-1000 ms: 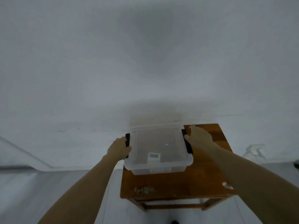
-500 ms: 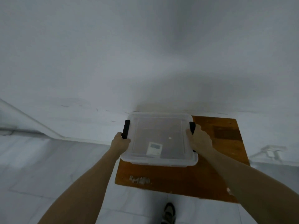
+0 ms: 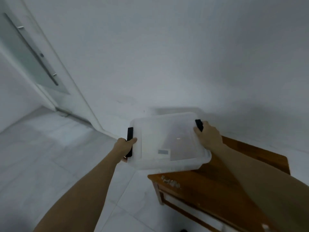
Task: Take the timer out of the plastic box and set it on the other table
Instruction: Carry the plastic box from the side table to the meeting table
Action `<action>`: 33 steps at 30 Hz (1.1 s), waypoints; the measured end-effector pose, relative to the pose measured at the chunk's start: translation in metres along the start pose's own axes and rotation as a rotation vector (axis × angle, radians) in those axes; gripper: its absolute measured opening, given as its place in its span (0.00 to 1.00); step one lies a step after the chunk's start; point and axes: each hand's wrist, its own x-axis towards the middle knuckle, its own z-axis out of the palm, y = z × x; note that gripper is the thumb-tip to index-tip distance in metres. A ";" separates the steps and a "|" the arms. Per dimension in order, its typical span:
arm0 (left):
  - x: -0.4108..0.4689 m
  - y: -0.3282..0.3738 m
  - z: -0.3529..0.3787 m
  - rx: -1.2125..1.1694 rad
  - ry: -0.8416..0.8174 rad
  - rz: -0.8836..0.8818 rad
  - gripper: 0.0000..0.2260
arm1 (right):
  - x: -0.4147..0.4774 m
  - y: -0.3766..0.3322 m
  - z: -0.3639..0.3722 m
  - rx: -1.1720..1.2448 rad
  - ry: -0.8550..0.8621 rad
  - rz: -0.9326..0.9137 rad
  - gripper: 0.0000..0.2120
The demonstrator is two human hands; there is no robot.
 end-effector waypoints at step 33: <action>-0.342 -0.472 -0.352 -0.527 0.971 -0.728 0.25 | -0.382 -0.588 0.336 -0.096 -0.689 -1.230 0.19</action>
